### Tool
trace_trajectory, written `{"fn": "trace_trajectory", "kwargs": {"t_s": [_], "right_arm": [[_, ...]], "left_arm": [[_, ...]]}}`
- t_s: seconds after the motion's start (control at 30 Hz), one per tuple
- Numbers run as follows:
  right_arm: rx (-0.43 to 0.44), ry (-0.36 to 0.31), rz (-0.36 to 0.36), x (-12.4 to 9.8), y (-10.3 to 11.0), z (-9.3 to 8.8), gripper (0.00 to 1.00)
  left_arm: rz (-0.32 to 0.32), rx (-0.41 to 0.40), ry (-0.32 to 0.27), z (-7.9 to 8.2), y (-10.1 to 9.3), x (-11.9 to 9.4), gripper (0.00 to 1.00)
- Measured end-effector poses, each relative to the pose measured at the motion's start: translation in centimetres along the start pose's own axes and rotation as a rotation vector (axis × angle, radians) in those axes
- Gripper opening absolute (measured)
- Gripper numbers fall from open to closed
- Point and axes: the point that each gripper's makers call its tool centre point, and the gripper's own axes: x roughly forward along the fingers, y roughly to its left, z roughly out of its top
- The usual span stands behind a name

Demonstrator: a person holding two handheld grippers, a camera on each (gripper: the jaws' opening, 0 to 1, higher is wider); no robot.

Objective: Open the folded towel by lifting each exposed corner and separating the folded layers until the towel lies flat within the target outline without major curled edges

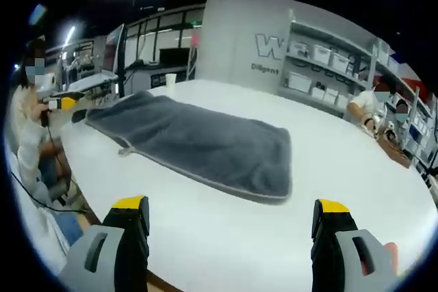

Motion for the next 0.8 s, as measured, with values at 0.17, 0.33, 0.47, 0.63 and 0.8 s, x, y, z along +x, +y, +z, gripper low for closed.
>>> {"fn": "trace_trajectory", "kwargs": {"t_s": [0.17, 0.33, 0.47, 0.63, 0.8], "right_arm": [[0.040, 0.019, 0.027, 1.7, -0.5, -0.7, 0.99], [0.063, 0.024, 0.018, 3.1, -1.3, -0.8, 0.99], [0.067, 0.032, 0.022, 4.2, -1.7, -1.1, 0.99], [0.122, 0.045, 0.046, 5.8, -2.0, -2.1, 0.99], [0.213, 0.030, 0.094, 7.0, -2.0, -2.6, 0.99]], "left_arm": [[-0.020, 0.002, 0.022, -0.2, -0.5, -0.1, 0.84], [-0.012, 0.051, 0.013, -0.1, -0.2, -0.2, 0.95], [-0.019, 0.034, 0.014, 0.0, 0.1, -0.4, 0.97], [-0.042, 0.014, 0.026, -0.3, 0.0, -0.6, 0.99], [-0.056, 0.002, 0.013, -0.1, 0.0, -1.0, 0.99]]}}
